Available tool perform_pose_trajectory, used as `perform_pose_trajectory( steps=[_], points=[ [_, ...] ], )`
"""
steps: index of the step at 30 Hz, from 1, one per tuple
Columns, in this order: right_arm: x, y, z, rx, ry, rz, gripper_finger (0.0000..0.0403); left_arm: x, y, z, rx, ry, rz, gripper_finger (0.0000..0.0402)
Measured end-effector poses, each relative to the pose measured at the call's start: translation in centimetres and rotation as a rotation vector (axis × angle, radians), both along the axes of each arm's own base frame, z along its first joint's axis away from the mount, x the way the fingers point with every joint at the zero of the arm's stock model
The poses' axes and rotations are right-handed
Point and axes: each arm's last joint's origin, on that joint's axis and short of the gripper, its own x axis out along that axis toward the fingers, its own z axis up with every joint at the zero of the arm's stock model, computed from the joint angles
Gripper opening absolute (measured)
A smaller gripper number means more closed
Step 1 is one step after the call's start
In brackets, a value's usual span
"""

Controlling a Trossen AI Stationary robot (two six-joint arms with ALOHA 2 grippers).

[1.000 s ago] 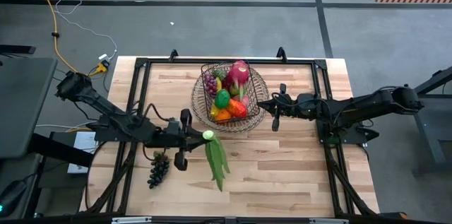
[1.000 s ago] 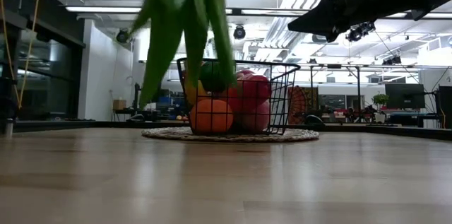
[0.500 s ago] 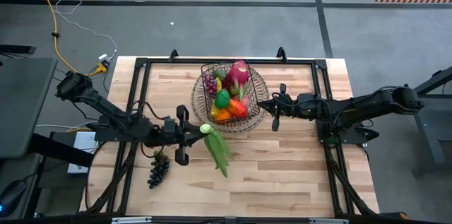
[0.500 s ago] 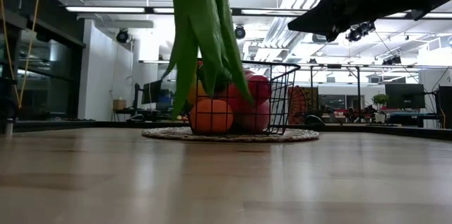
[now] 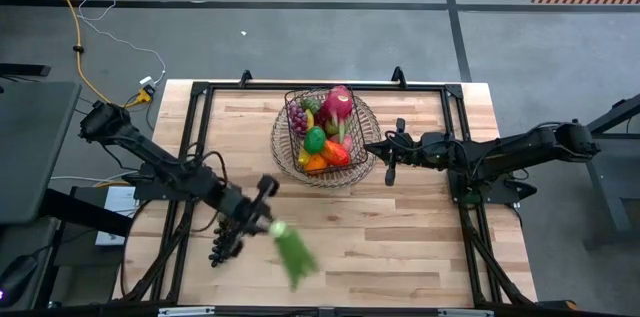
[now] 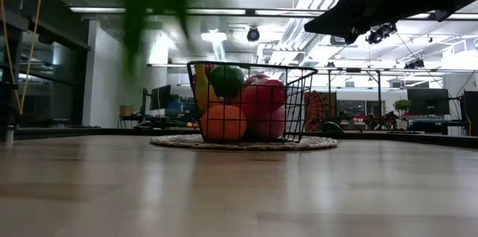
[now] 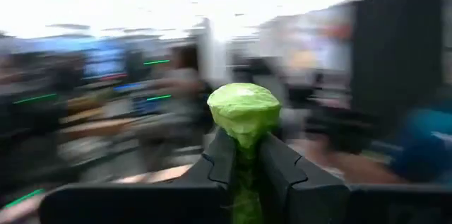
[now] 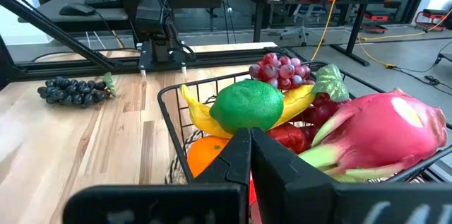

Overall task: Build produce basket
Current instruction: Put the corn into the black wire basket

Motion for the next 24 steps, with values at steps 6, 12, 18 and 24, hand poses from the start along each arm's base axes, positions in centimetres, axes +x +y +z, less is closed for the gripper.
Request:
perform_pose_trajectory(
  steps=[6, 12, 18, 24],
  points=[
    [0.0, 0.0, 0.0, 0.0, 0.0, -0.001, 0.0, -0.8, -1.1, 0.4, 0.074, -0.084, -0.451, 0.0021],
    [0.0, 0.0, 0.0, 0.0, 0.0, 0.0, 0.0, -1.7, -1.6, 1.1, 0.06, -0.134, -0.749, 0.0021],
    [0.0, 0.0, 0.0, 0.0, 0.0, 0.0, 0.0, -2.1, -1.9, 1.4, 0.069, -0.166, -0.83, 0.0021],
    [0.0, 0.0, 0.0, 0.0, 0.0, -0.001, 0.0, -2.1, -1.8, 1.4, 0.064, -0.163, -0.813, 0.0021]
  ],
)
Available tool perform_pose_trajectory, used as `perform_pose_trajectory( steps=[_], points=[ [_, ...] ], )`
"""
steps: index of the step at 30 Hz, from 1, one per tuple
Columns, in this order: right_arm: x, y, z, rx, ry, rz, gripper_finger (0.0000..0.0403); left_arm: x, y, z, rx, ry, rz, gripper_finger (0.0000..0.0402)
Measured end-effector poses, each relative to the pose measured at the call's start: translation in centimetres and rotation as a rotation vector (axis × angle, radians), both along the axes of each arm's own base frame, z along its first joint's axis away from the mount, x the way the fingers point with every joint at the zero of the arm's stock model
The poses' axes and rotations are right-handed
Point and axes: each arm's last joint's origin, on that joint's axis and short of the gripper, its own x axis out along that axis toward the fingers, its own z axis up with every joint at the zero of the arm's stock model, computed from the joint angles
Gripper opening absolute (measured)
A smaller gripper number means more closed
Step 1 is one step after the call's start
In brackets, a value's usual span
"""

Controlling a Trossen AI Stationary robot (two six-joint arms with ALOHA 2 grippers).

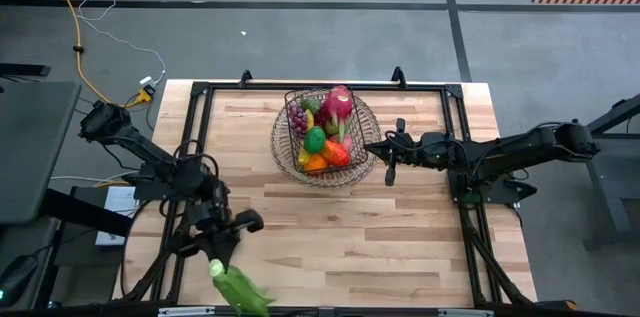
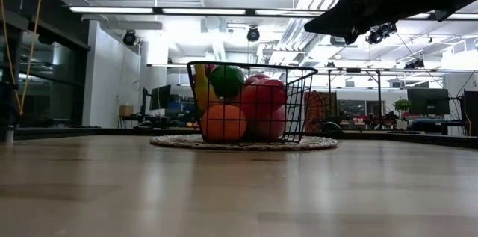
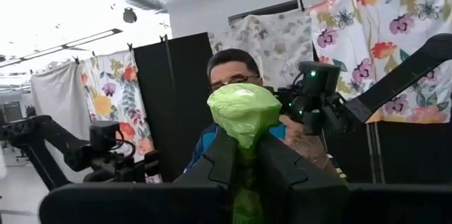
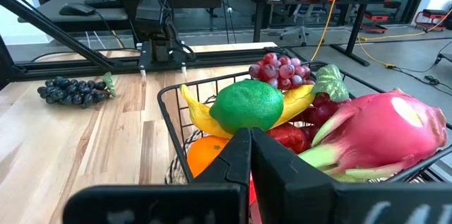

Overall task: Build produce basket
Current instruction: Put the corn into the black wire basket

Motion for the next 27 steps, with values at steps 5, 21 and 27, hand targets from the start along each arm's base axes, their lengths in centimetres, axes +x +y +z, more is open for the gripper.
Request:
perform_pose_trajectory(
  steps=[5, 21, 27],
  points=[
    [0.0, 0.0, 0.0, 0.0, 0.0, 0.0, 0.0, 0.6, 0.5, 0.0, -0.039, 0.021, 0.158, 0.0021],
    [0.0, 0.0, 0.0, 0.0, 0.0, 0.0, 0.0, 1.6, 4.5, -2.5, -0.307, 0.351, 1.804, 0.0021],
    [0.0, 0.0, 0.0, 0.0, 0.0, 0.0, 0.0, 1.1, 4.7, -2.8, -0.302, 0.366, 2.046, 0.0021]
  ],
)
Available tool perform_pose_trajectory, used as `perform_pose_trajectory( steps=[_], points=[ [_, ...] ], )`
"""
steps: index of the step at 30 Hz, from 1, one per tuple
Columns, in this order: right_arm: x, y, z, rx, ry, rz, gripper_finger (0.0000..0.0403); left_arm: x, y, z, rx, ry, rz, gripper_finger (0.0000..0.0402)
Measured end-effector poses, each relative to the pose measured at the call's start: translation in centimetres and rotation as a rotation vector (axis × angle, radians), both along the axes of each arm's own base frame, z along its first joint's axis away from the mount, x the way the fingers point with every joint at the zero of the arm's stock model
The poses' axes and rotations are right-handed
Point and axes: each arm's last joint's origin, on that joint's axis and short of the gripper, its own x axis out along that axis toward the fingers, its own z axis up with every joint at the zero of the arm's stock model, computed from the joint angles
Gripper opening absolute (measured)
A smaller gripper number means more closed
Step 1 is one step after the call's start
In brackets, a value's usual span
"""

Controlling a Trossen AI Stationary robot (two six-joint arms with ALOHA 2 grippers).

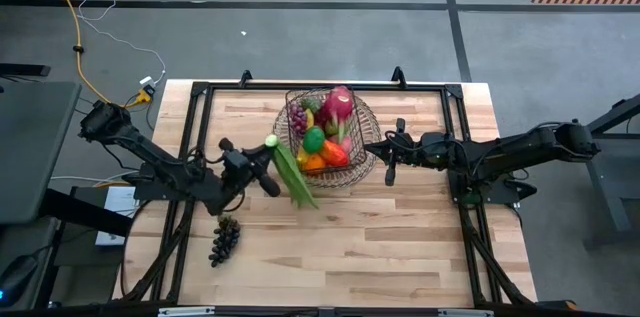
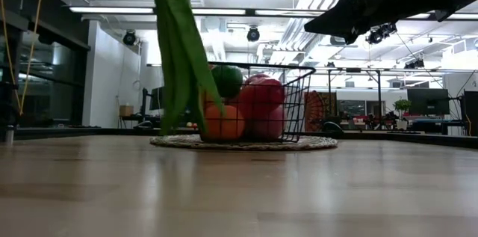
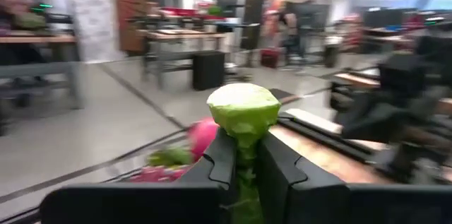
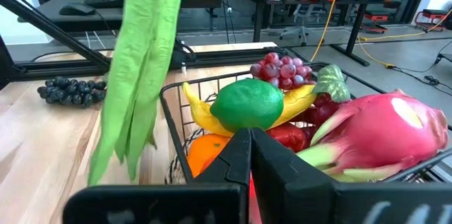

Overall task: Build produce basket
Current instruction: Put the corn into the black wire basket

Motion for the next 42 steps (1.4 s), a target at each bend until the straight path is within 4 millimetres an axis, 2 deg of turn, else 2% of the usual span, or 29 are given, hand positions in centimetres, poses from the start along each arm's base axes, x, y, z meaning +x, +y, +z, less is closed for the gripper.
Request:
perform_pose_trajectory(
  steps=[3, 12, 14, 20, 24, 34, 42],
  points=[
    [0.0, 0.0, 0.0, 0.0, 0.0, -0.001, 0.0, -0.2, -0.1, 0.0, 0.007, 0.021, 0.058, 0.0021],
    [0.0, 0.0, 0.0, 0.0, 0.0, 0.0, 0.0, -0.1, -0.2, 0.0, 0.013, 0.021, 0.01, 0.0021],
    [0.0, 0.0, 0.0, 0.0, 0.0, -0.001, 0.0, 0.1, -0.4, 0.1, 0.019, 0.009, -0.096, 0.0021],
    [0.0, 0.0, 0.0, 0.0, 0.0, -0.001, 0.0, 1.1, -1.6, 1.2, 0.067, -0.058, -0.605, 0.0021],
    [0.0, 0.0, 0.0, 0.0, 0.002, -0.001, 0.0, 1.3, -2.2, 1.7, 0.129, -0.055, -0.784, 0.0021],
    [0.0, 0.0, 0.0, 0.045, -0.012, 0.003, 0.0, 1.3, -2.1, 1.5, 0.125, -0.037, -0.757, 0.0021],
    [0.5, 1.5, 1.6, 0.15, -0.194, 0.264, 0.0006, 1.5, -1.6, 1.3, 0.097, -0.018, -0.701, 0.0021]
  ],
)
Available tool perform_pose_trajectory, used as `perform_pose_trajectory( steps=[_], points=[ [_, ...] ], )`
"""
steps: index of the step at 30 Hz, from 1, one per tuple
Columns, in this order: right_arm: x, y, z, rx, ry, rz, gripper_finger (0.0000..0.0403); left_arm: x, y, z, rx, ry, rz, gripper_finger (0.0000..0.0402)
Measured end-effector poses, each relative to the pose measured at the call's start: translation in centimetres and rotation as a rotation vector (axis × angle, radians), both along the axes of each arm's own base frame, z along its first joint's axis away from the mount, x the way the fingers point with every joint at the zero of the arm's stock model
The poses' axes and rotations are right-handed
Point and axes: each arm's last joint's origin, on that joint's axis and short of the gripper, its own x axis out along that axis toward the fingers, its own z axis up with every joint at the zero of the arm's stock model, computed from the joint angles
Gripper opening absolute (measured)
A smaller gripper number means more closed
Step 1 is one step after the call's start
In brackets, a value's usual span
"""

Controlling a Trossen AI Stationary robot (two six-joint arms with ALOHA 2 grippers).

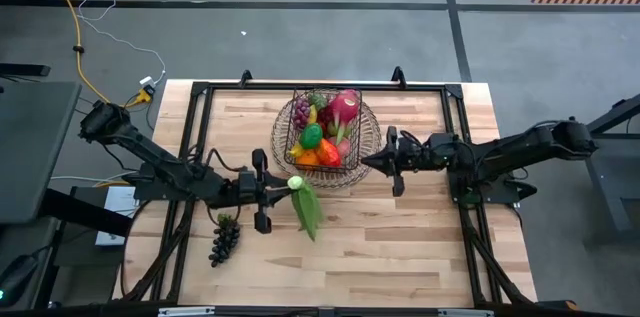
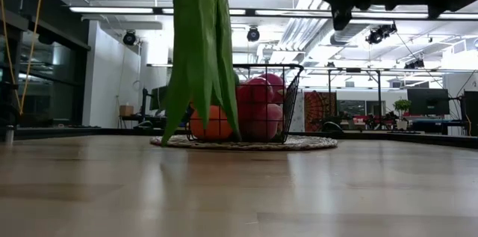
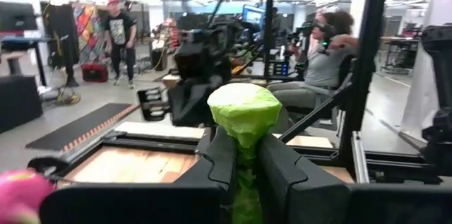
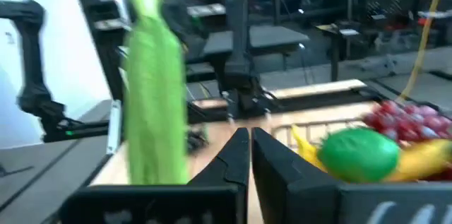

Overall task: Build produce basket
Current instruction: Put the corn into the black wire basket

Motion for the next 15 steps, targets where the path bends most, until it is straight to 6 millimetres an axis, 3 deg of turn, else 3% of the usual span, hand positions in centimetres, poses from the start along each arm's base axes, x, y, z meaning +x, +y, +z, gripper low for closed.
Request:
perform_pose_trajectory(
  steps=[4, 11, 15],
  points=[
    [0.5, 0.5, -0.2, -0.021, -0.027, -0.006, 0.0044, 0.2, 0.5, -0.2, -0.033, 0.01, 0.019, 0.0021],
    [1.2, 0.3, -0.9, -0.013, -0.019, -0.119, 0.0165, 0.5, 1.4, -0.3, -0.147, -0.005, 0.044, 0.0021],
    [1.3, -0.1, -0.9, -0.005, -0.016, -0.166, 0.0213, 1.4, 3.6, 2.5, -0.254, 0.097, 0.057, 0.0021]
  ],
)
